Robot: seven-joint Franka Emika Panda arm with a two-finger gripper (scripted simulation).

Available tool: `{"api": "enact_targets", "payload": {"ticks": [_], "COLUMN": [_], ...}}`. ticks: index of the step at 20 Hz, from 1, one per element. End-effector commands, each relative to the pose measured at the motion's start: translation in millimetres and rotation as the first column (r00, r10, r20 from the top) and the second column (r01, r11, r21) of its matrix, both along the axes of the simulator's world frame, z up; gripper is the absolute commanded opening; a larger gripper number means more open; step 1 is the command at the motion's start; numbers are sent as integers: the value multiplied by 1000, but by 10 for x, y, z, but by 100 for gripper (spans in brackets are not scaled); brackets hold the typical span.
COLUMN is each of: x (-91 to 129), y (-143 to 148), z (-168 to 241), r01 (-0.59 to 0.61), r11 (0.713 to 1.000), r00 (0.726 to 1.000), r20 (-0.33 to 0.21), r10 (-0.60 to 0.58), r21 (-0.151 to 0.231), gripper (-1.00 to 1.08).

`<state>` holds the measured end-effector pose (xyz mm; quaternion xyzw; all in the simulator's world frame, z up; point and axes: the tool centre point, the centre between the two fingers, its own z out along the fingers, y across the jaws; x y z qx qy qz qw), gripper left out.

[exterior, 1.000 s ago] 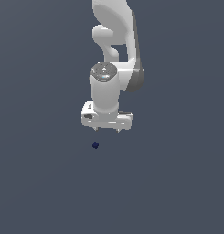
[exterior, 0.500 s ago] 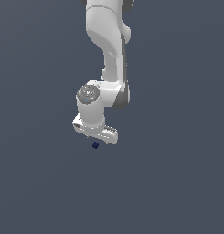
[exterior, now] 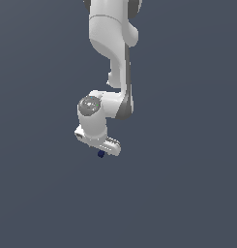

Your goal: Pick up the object and move it to a goal position.

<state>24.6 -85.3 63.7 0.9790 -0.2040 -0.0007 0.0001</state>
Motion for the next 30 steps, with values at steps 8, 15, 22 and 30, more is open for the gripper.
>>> {"api": "enact_targets", "payload": {"ticks": [8, 15, 22, 30], "x": [-8, 3, 4, -9], "y": [-2, -6, -7, -9], "z": [-326, -505, -505, -498], "r01": [4, 6, 6, 6], "r11": [1000, 1000, 1000, 1000], "r00": [1000, 1000, 1000, 1000], "r20": [1, 1, 1, 1], "r10": [-4, -6, -6, -6], "r21": [0, 0, 0, 0], "gripper": [100, 100, -100, -100]}}
